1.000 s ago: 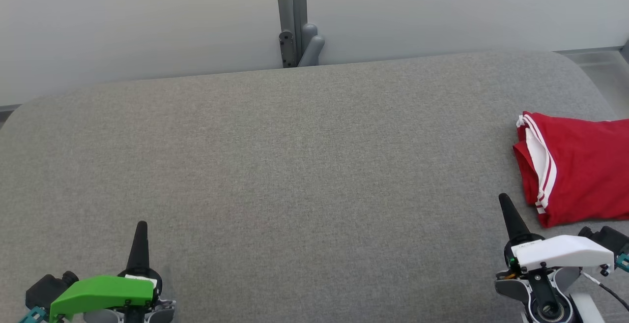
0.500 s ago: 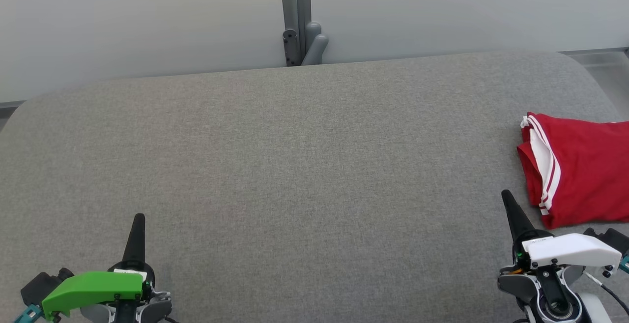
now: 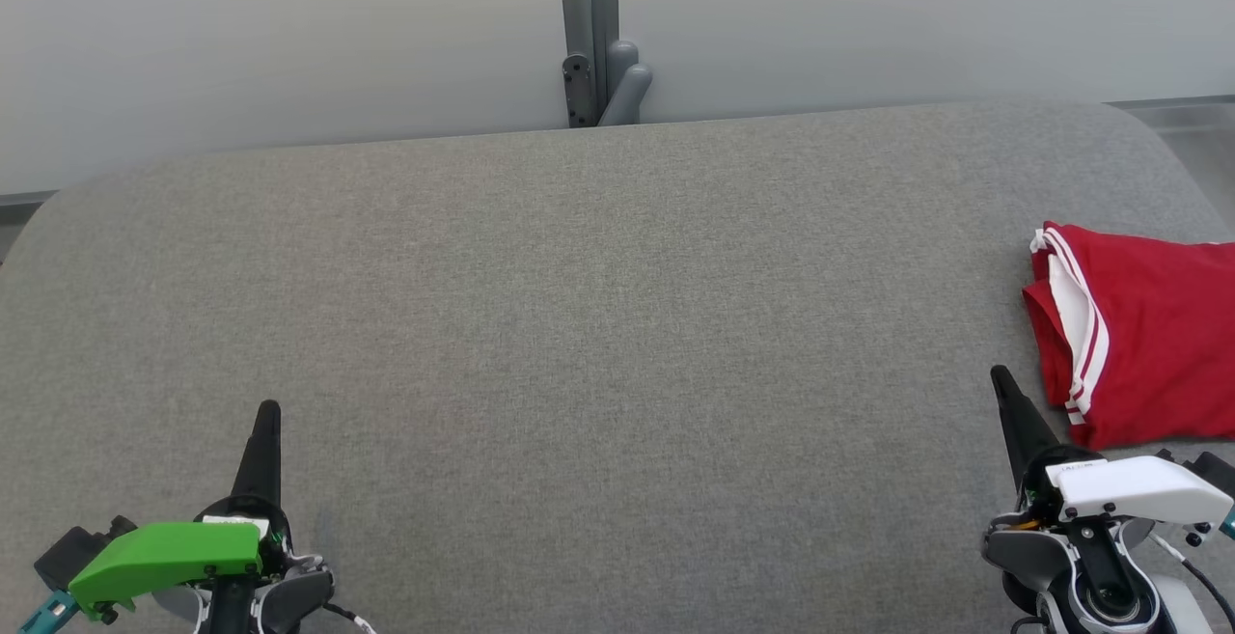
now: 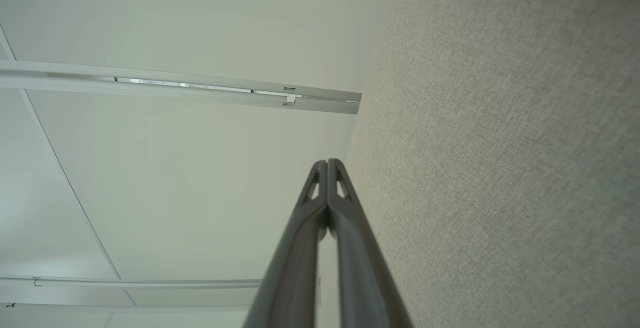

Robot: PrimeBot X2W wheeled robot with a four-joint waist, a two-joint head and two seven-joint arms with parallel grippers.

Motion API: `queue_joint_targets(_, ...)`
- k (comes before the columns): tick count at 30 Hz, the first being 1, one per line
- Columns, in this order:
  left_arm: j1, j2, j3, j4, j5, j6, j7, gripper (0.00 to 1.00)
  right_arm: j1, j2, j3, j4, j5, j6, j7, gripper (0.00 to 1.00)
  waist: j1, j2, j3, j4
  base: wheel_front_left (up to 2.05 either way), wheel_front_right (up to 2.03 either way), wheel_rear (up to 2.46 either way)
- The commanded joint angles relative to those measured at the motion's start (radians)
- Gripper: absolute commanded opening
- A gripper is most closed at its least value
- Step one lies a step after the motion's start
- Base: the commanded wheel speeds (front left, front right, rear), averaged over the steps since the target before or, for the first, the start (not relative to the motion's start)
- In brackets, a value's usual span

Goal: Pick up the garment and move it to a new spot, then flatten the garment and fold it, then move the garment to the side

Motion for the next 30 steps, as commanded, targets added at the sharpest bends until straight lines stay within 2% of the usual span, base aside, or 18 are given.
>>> queue_joint_targets(1,-0.015,0.007,0.004,-0.007,-0.023,-0.005,0.006,0.0,-0.01,-0.005,-0.004,-0.009,0.021,0.001,0.006,0.0,-0.0001,0.0,0.0,0.001,0.0,0.0,0.0)
queue_joint_targets(20,-0.029,0.008,0.017,-0.021,-0.162,-0.011,0.042,0.0,-0.01,-0.005,-0.023,-0.023,0.167,0.0,0.045,0.0,-0.0001,0.0,0.005,0.015,0.0,0.0,0.0)
queue_joint_targets(30,-0.029,0.008,0.017,-0.021,-0.163,-0.011,0.044,0.0,-0.01,-0.005,-0.023,-0.024,0.173,0.0,0.046,0.0,-0.0001,0.0,0.005,0.016,0.0,0.0,0.0)
